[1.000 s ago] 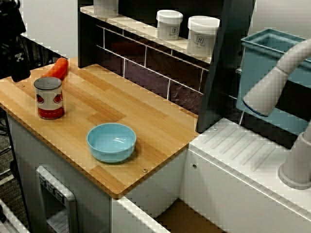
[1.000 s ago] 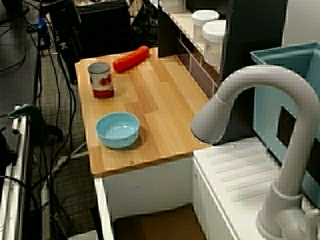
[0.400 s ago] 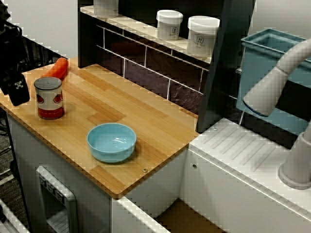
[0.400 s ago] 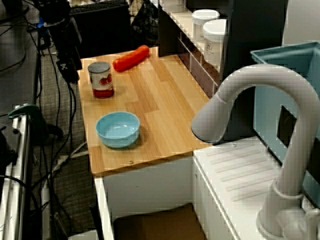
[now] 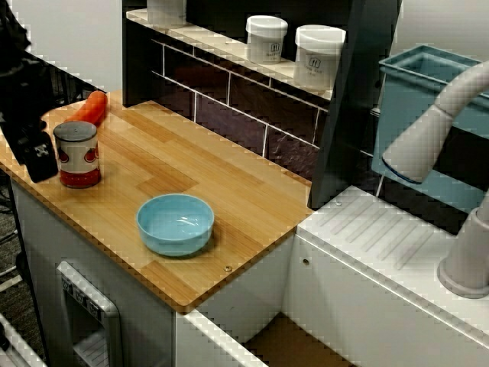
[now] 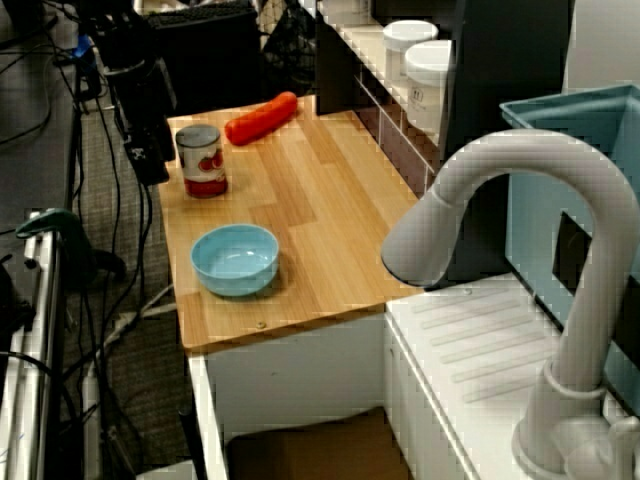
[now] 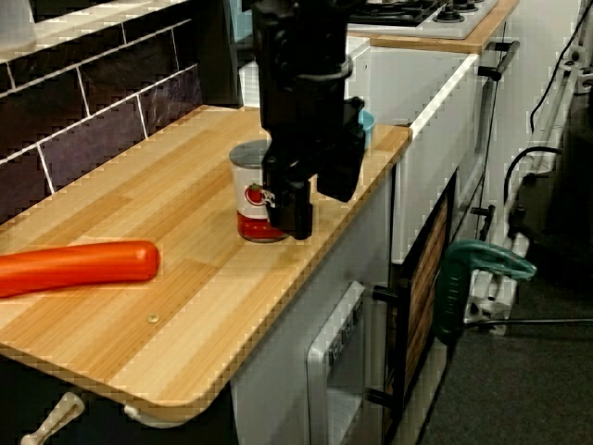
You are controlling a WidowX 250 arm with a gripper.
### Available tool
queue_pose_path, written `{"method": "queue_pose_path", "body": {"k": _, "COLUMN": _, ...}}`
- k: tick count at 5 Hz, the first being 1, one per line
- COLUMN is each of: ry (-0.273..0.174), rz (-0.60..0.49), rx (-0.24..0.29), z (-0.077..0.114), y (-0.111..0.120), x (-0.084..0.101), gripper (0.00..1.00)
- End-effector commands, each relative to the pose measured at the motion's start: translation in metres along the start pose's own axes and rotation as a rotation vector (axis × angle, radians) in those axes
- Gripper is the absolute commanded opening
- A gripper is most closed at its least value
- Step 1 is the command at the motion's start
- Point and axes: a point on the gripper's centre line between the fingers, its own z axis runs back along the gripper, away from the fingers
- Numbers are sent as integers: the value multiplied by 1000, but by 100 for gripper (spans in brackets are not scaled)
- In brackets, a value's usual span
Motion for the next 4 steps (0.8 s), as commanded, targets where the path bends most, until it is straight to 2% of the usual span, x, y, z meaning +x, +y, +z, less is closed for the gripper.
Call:
{"method": "queue_pose_path", "body": {"k": 1, "ry": -11, "rz": -7, "rx": 32, "z": -7, "y": 8, "x": 19, "gripper": 100}}
{"method": "queue_pose_path", "body": {"k": 2, "ry": -4, "rz": 1, "rx": 17, "z": -10, "y": 1, "x": 34, "gripper": 100}}
{"method": "queue_pose_path", "body": {"k": 4, "ry": 39, "rz": 1, "rx": 6, "z": -19, "y": -18, "x": 66, "gripper": 100}}
